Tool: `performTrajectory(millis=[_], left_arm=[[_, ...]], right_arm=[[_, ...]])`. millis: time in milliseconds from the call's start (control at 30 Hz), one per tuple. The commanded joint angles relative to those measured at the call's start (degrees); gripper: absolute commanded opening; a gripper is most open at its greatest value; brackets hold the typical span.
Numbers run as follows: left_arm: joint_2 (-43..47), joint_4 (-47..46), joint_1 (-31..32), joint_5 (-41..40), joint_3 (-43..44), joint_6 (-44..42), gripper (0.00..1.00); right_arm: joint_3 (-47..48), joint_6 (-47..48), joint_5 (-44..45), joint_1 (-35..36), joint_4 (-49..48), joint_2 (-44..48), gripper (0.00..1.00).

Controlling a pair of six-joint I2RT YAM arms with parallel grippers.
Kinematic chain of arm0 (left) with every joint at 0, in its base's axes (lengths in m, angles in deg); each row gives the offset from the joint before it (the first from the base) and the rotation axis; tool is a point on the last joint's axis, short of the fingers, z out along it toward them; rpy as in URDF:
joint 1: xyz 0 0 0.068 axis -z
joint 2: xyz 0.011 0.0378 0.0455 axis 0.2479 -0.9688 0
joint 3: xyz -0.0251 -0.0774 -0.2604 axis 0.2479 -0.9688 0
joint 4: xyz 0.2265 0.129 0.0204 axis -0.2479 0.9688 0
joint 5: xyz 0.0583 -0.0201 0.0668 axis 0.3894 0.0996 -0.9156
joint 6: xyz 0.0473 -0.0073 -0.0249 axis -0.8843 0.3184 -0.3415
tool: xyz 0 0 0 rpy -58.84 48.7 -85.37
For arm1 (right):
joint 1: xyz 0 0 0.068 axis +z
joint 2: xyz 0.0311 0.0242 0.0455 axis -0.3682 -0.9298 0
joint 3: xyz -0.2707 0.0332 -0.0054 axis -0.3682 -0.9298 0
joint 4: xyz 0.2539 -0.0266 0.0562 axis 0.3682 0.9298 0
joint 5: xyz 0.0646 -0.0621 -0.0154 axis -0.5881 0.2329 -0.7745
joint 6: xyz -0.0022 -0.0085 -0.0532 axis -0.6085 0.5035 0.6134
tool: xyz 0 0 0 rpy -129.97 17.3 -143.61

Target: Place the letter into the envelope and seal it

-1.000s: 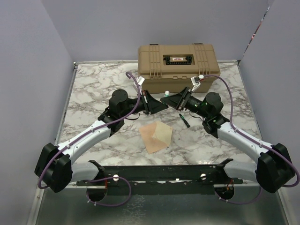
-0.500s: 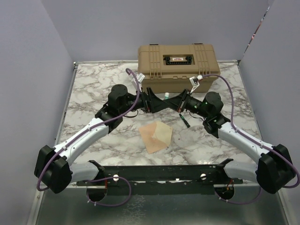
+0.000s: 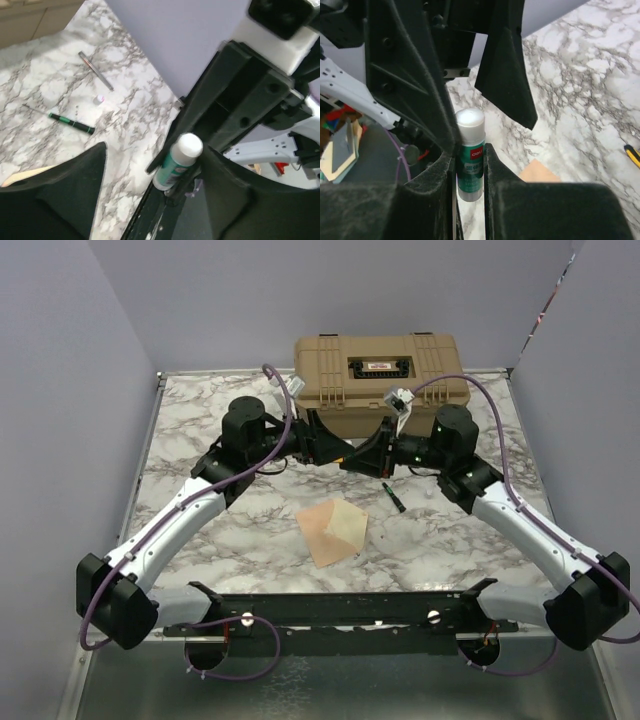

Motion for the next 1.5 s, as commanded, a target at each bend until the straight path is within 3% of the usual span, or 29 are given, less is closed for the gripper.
performTrajectory(millis=[0, 200, 500, 600, 633, 667, 800, 900, 1200, 1367, 1467], left_arm=[[-3.35, 3.41, 0.02, 3.43, 1.35, 0.84, 0.64], [-5.42, 3.43, -0.02, 3.89, 1.24, 2.59, 0.34], [-7.50, 3.57, 0.03, 6.33, -1.79, 2.73, 0.25], [-8.17, 3.70, 0.03, 7.58, -1.52, 2.77, 0.00], [-8.11, 3.85, 0.03, 7.50, -1.39, 2.65, 0.00], [-7.91, 3.86, 0.03, 7.04, -1.21, 2.53, 0.00], [-7.24, 4.50, -0.30, 3.89, 0.46, 2.86, 0.00], [-6.97, 4.64, -0.82, 1.87, 1.66, 3.74, 0.00], [-6.46, 4.59, -1.20, 1.26, 1.97, 4.98, 0.00], [-6.13, 4.52, -1.20, 2.00, 1.60, 5.21, 0.00], [-5.82, 4.48, -1.20, 2.00, 1.35, 5.47, 0.00]], right_arm=[[5.61, 11.35, -1.20, -0.07, 15.03, -2.52, 0.01], [7.96, 14.31, 0.14, -0.09, 19.46, -4.45, 0.01], [9.46, 10.94, 0.76, -0.08, 18.15, -7.74, 0.01], [8.98, 9.90, 2.21, -0.08, 17.73, -7.61, 0.01], [8.84, 9.53, 2.97, -0.08, 17.96, -7.44, 0.02], [8.44, 8.95, 4.01, -0.12, 18.09, -7.11, 0.08], [4.19, 6.19, 6.18, -0.07, 16.21, -4.49, 0.49], [-0.74, 3.42, 5.46, -0.08, 12.43, -2.20, 0.61], [-7.04, -1.79, 2.40, -0.07, 4.15, 0.13, 0.57], [-5.93, -2.81, 2.40, -0.07, 1.99, -1.73, 0.41], [-5.50, -3.42, 2.49, -0.07, 0.92, -2.42, 0.23]])
